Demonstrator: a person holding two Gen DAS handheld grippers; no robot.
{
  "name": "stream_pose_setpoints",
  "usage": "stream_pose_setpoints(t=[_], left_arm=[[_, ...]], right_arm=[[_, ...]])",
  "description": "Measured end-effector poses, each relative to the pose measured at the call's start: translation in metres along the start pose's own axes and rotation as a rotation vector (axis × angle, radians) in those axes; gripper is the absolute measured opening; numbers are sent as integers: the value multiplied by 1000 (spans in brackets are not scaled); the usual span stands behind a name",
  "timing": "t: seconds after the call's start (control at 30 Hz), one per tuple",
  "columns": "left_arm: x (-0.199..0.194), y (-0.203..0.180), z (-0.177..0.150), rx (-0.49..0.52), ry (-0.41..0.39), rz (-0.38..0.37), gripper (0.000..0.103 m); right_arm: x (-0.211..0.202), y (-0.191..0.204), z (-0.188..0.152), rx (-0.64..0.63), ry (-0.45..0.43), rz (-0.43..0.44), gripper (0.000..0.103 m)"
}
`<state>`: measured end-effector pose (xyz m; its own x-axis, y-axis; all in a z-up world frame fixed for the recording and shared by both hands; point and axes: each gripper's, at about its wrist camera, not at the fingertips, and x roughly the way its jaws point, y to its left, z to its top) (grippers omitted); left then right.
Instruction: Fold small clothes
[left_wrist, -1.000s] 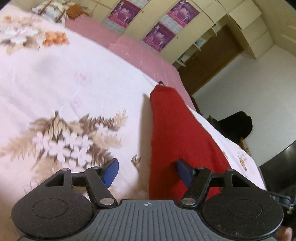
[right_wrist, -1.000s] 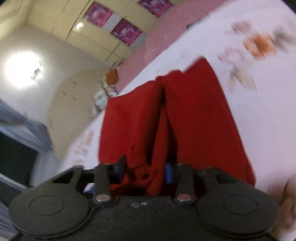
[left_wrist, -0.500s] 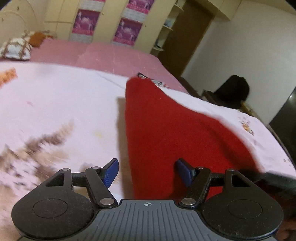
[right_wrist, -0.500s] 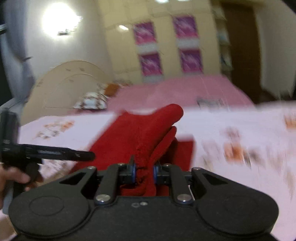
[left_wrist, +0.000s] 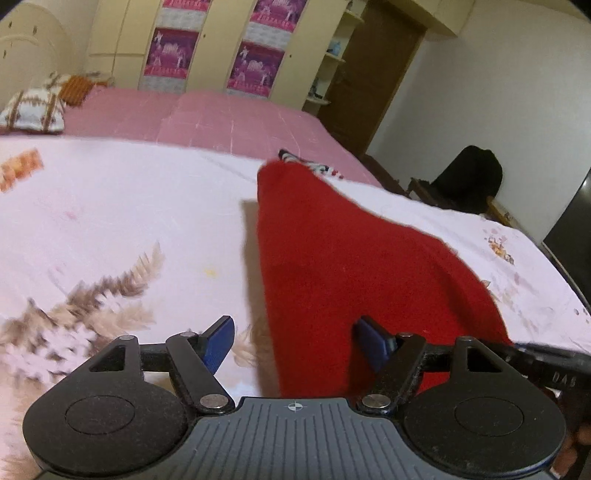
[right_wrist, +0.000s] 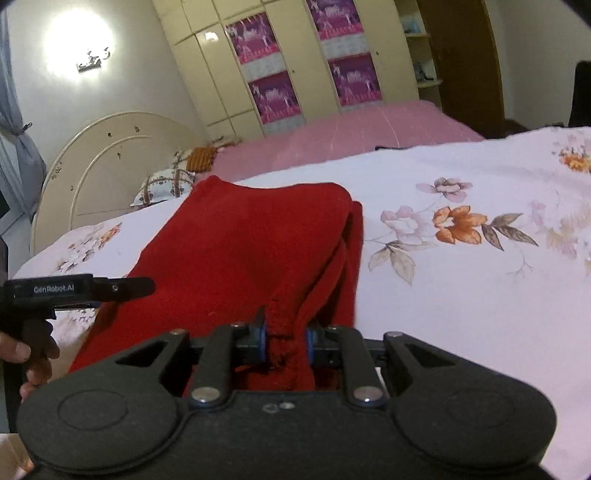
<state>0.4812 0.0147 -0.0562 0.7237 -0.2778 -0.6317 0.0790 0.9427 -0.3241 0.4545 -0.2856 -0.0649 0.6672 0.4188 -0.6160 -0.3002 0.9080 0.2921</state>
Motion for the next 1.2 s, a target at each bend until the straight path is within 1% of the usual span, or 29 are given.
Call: stream_pose_setpoints(t=[0.03, 0.07, 0.1, 0.13, 0.2, 0.23, 0.3, 0.33, 0.37, 0.43, 0.47, 0.5, 0.53, 0.57, 0.6, 0.63, 0.67, 0.7, 0.77, 0.83, 0.9, 0.93, 1.0, 1.03, 1.07, 1.1, 1.13, 1.17, 1.2], left_arm=[[-10, -1, 2, 14, -25, -10, 73], [-19, -3, 3, 34, -46, -26, 73], [-23, -6, 3, 56, -56, -25, 73], [-23, -11, 3, 89, -51, -18, 73], [-19, -24, 0, 159, -29, 8, 72], [-19, -29, -3, 177, -24, 3, 71], [-22, -41, -12, 212, -9, -23, 69], [-25, -47, -19, 246, -9, -7, 69], [-28, -51, -27, 281, -4, 10, 69], [-33, -50, -42, 316, 24, 20, 69], [-37, -46, -51, 326, 34, 15, 69], [-41, -43, -58, 337, 37, 16, 69], [-46, -38, -63, 334, 24, 10, 70], [-49, -34, -64, 319, 23, 5, 70], [-52, -31, -61, 307, 25, 1, 70], [-58, -29, -57, 307, 19, 4, 70], [-66, -29, -52, 314, -8, 11, 70], [-71, -29, -47, 326, -46, 8, 69], [-76, -30, -24, 337, -115, -42, 69], [-63, -36, 2, 333, -135, -73, 69], [-44, -45, 22, 347, -151, -98, 69], [-31, -48, 32, 339, -148, -124, 69], [-3, -49, 45, 291, -105, -172, 69], [12, -51, 47, 304, -77, -169, 69], [27, -53, 46, 327, -40, -138, 69], [43, -53, 42, 337, 14, -108, 69], [52, -52, 37, 346, 41, -97, 69], [53, -53, 33, 361, 18, -98, 69], [52, -53, 32, 358, 16, -94, 69]], right_arm=[[-5, 2, 5, -9, 10, -25, 36], [-13, 5, 10, -24, -8, -73, 40], [-24, 8, 14, -47, -49, -111, 40], [-35, 10, 17, -68, -87, -130, 34], [-46, 20, 24, -104, -111, -131, 32], [-46, 31, 27, -143, -106, -111, 31], [-42, 55, 23, -246, -86, -68, 29], [-39, 65, 18, -304, -60, -46, 25], [-38, 71, 10, -350, -36, -38, 25], [-36, 76, -14, -442, 47, -60, 18], [-36, 71, -28, -473, 86, -98, 18], [-37, 63, -39, -483, 105, -123, 18], [-42, 52, -50, -475, 97, -132, 18], [-50, 44, -56, -457, 69, -128, 18], [-53, 42, -56, -446, 70, -139, 23], [-55, 40, -54, -436, 80, -142, 22], [-58, 39, -51, -427, 85, -132, 21], [-62, 38, -46, -409, 79, -124, 21], [-73, 33, -31, -374, 12, -117, 21], [-70, 31, -12, -341, -49, -114, 20], [-52, 28, 9, -304, -76, -141, 17], [-40, 27, 22, -283, -89, -125, 17], [-17, 21, 41, -223, -107, -115, 16], [-4, 20, 50, -194, -110, -115, 17], [6, 19, 55, -182, -110, -108, 16], [22, 19, 58, -191, -90, -111, 16], [36, 18, 58, -212, -50, -125, 12], [52, 15, 54, -234, 11, -146, 11], [63, 11, 47, -257, 51, -177, 11]])
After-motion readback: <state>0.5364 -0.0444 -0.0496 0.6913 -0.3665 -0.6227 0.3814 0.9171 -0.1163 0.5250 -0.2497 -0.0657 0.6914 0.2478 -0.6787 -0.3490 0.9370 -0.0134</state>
